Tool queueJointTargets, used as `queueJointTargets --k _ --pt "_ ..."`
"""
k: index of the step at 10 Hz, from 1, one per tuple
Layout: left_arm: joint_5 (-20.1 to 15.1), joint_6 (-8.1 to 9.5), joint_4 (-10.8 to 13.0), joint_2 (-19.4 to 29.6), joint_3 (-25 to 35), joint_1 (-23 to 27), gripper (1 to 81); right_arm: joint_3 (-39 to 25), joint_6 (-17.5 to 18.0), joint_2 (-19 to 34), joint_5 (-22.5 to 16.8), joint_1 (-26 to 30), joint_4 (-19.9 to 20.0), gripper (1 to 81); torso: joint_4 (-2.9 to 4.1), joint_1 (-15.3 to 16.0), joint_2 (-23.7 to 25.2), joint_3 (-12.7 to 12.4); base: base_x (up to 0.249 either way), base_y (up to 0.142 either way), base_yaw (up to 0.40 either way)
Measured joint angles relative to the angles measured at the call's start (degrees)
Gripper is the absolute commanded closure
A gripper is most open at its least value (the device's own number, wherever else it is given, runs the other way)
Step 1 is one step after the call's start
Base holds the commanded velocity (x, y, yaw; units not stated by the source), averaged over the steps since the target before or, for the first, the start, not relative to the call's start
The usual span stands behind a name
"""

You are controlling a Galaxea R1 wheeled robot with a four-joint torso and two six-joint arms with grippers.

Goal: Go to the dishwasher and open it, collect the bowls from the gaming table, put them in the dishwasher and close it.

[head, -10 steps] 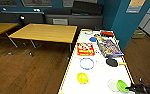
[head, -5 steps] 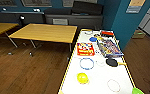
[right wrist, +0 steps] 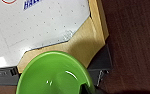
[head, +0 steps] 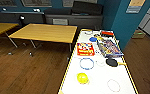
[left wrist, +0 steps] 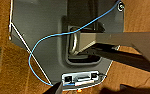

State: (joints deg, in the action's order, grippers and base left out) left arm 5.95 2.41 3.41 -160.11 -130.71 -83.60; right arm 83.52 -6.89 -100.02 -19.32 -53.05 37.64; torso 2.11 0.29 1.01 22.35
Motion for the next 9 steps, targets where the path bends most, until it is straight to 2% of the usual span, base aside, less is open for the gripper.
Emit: queueJointTargets --k 2,6,8,9 --pt "0.83 0.39 -0.02 8.05 10.80 1.13 1.0 -3.21 -2.17 0.33 5.29 -6.68 0.02 81.1 0.00 -0.02 0.00 0.00 0.000 0.000 0.000" --pt "2.18 0.87 -0.13 25.71 30.55 3.04 1.0 -6.42 -3.88 1.55 17.98 -18.16 0.02 81.1 0.00 -0.02 0.00 -0.02 0.000 0.000 0.000" --pt "2.67 1.22 -0.20 33.12 40.30 5.38 1.0 -7.75 -4.13 0.28 23.31 -22.82 -0.28 81.1 0.00 -0.02 0.00 -0.02 0.000 0.000 0.000" --pt "2.76 2.18 -0.22 36.88 44.90 7.28 1.0 -7.89 -4.30 -1.68 25.49 -23.99 -0.60 81.1 0.00 -0.02 0.00 -0.02 0.000 0.000 0.000"
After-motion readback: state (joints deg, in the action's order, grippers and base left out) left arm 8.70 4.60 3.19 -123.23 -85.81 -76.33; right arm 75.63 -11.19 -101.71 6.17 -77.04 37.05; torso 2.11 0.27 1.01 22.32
